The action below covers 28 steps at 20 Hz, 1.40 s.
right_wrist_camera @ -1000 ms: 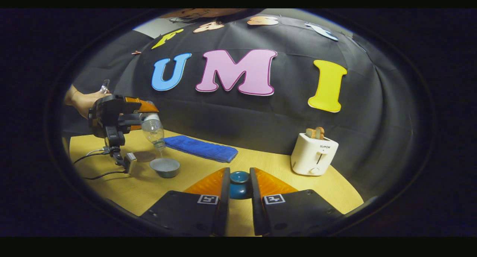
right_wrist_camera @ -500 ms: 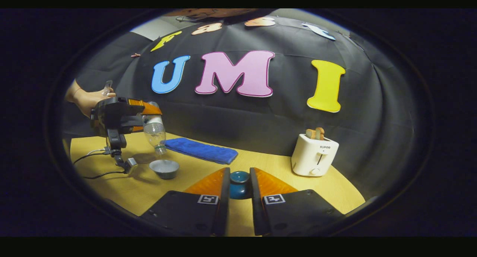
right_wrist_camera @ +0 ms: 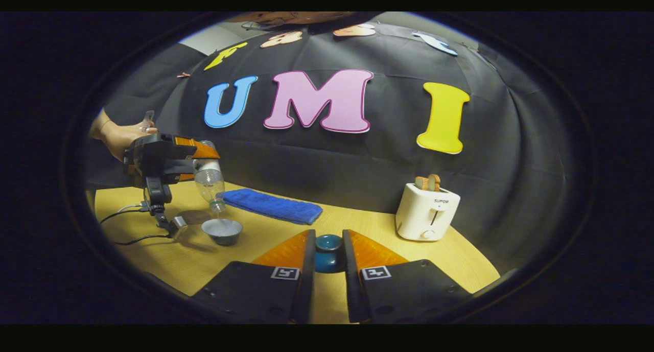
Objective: Open the teacup lid with one hand, grasp the water bottle and pour water into the teacup with the other hand; after pouring, place the water bottle on the coaster and then close the teacup lid.
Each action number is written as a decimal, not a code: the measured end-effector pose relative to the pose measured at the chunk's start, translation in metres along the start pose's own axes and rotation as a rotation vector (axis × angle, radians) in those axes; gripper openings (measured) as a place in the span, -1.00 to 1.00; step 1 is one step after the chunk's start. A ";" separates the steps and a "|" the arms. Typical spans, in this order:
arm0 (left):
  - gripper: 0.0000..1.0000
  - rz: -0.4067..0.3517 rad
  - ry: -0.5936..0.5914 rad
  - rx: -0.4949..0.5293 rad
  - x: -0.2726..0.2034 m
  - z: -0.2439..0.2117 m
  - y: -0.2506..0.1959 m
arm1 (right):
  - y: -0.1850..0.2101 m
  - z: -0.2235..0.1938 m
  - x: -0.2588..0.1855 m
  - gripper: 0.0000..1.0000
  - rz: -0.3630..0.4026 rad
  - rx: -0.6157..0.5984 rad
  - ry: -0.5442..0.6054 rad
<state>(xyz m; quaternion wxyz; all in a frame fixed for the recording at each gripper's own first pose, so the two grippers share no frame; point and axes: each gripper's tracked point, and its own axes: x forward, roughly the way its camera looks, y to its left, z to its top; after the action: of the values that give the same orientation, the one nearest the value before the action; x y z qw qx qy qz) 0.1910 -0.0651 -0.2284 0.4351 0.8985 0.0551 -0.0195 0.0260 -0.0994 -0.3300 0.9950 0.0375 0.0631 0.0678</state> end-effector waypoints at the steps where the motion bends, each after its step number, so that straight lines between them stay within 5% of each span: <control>1: 0.50 0.001 -0.001 -0.014 0.000 0.000 -0.001 | 0.001 0.000 0.001 -0.31 -0.001 0.002 0.003; 7: 0.49 -0.056 -0.042 -0.345 -0.003 0.004 -0.020 | 0.013 0.013 0.004 -0.31 -0.011 0.031 0.000; 11: 0.49 -0.182 -0.075 -0.754 -0.020 0.004 -0.050 | 0.028 0.025 0.011 -0.51 -0.018 0.033 -0.009; 12: 0.49 -0.204 -0.078 -0.863 -0.024 0.004 -0.054 | 0.033 0.028 0.012 -0.31 -0.017 0.029 -0.011; 14: 0.49 -0.203 -0.065 -1.059 -0.020 0.001 -0.051 | 0.043 0.033 0.017 -0.51 -0.015 0.015 -0.015; 22: 0.50 -0.222 -0.125 -1.871 -0.003 0.018 -0.033 | 0.092 0.049 0.035 -0.51 0.022 0.012 -0.024; 28: 0.50 -0.287 -0.163 -2.201 -0.003 0.046 -0.027 | 0.111 0.052 0.045 -0.52 0.026 0.036 -0.021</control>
<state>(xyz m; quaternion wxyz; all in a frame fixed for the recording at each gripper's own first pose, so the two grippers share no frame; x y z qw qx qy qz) 0.1856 -0.0848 -0.2774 0.9907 0.0038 0.1171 -0.0691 0.0622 0.0130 -0.2749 0.9938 0.0571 0.0532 0.0790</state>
